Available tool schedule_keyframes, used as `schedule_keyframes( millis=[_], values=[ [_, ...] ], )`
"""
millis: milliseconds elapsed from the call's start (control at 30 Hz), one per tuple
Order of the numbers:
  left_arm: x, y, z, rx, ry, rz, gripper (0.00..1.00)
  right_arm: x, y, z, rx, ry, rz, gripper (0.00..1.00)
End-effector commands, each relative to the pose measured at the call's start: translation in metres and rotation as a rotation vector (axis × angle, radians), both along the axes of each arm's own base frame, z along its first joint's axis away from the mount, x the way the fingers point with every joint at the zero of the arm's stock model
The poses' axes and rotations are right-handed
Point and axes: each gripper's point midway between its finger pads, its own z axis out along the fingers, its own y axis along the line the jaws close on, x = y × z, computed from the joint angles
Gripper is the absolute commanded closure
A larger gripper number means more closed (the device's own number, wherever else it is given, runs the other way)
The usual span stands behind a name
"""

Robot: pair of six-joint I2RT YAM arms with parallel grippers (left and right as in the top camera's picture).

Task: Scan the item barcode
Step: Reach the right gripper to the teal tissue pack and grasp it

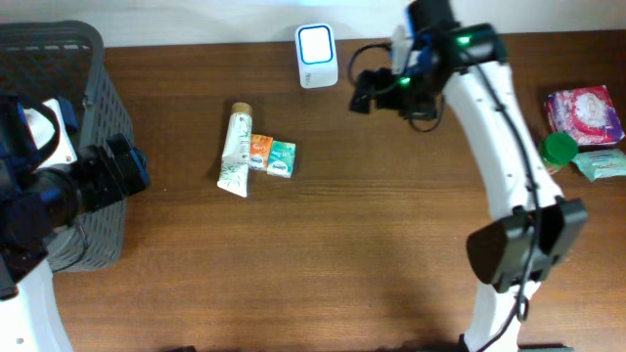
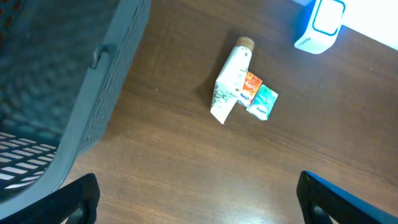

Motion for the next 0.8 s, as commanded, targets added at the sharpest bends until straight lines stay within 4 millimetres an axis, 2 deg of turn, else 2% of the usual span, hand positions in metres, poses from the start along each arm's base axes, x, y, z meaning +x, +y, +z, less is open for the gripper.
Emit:
schedule_keyframes(
  millis=[0,33,100,200,367,433,567,633,667,700,767],
  values=[
    [0.000,0.001,0.000,-0.005,-0.002,0.012,0.01,-0.009,0.059,-0.033,-0.017,0.024,0.129,0.02],
    [0.000,0.001,0.000,-0.005,-0.002,0.013,0.01,-0.010,0.076,-0.038,-0.013,0.012,0.161,0.01],
    [0.000,0.001,0.000,-0.005,-0.002,0.013,0.01,-0.009,0.094,-0.037,0.004,-0.017,0.187,0.01],
    [0.000,0.001,0.000,-0.005,-0.002,0.013,0.01,-0.012,0.106,-0.040,0.010,-0.010,0.174,0.01],
    [0.000,0.001,0.000,-0.005,-0.002,0.012,0.01,-0.017,0.120,-0.081,-0.025,0.065,0.202,0.01],
    [0.000,0.001,0.000,-0.005,-0.002,0.013,0.01,-0.020,0.130,-0.103,-0.024,0.125,0.143,0.00],
    [0.000,0.001,0.000,-0.005,-0.002,0.013,0.01,-0.019,0.150,-0.130,-0.024,0.146,0.122,0.08],
    [0.000,0.001,0.000,-0.005,-0.002,0.013,0.01,-0.015,0.149,-0.146,-0.061,0.160,0.038,0.19],
    [0.000,0.001,0.000,-0.005,-0.002,0.013,0.01,-0.011,0.149,-0.149,-0.073,0.146,0.026,0.32],
    [0.000,0.001,0.000,-0.005,-0.002,0.013,0.01,-0.009,0.150,-0.149,-0.071,0.136,0.024,0.37],
    [0.000,0.001,0.000,-0.005,-0.002,0.013,0.01,-0.001,0.152,-0.147,-0.058,0.106,0.020,0.58]
  ],
)
